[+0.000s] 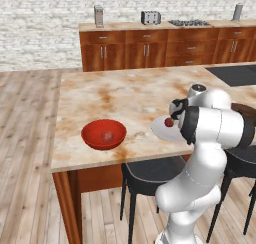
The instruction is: Take the fruits from the plate on the dining counter and place two fruits in each bowl.
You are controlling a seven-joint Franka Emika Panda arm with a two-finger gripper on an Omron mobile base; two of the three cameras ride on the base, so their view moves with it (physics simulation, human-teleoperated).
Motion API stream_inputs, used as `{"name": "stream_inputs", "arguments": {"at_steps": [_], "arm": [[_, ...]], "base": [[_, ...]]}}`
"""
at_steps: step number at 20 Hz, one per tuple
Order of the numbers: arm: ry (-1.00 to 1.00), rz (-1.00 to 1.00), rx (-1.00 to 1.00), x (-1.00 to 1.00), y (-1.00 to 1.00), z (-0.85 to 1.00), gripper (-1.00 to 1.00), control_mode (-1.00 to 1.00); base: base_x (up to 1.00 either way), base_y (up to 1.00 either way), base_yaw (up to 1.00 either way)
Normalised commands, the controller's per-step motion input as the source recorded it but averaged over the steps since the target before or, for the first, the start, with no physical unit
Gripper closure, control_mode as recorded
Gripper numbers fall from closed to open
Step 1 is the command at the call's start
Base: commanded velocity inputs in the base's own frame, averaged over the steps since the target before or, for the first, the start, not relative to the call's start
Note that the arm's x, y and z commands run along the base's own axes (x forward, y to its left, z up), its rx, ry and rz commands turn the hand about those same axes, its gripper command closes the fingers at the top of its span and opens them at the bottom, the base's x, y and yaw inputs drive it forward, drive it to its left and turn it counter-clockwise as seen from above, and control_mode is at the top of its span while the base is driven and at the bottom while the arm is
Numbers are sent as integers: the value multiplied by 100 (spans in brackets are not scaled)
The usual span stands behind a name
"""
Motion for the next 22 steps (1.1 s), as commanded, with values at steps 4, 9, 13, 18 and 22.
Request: {"name": "stream_inputs", "arguments": {"at_steps": [4,9,13,18,22], "arm": [[-3,0,3,38,-18,0,-100,-100],[0,0,0,41,-5,-9,-100,-100],[0,0,0,30,0,-22,-100,-100],[0,0,0,25,0,-35,-100,-100],[0,0,0,15,-16,-34,-100,-100]], "base": [[0,0,0],[0,0,0],[0,0,0],[0,0,0],[0,0,0]]}}
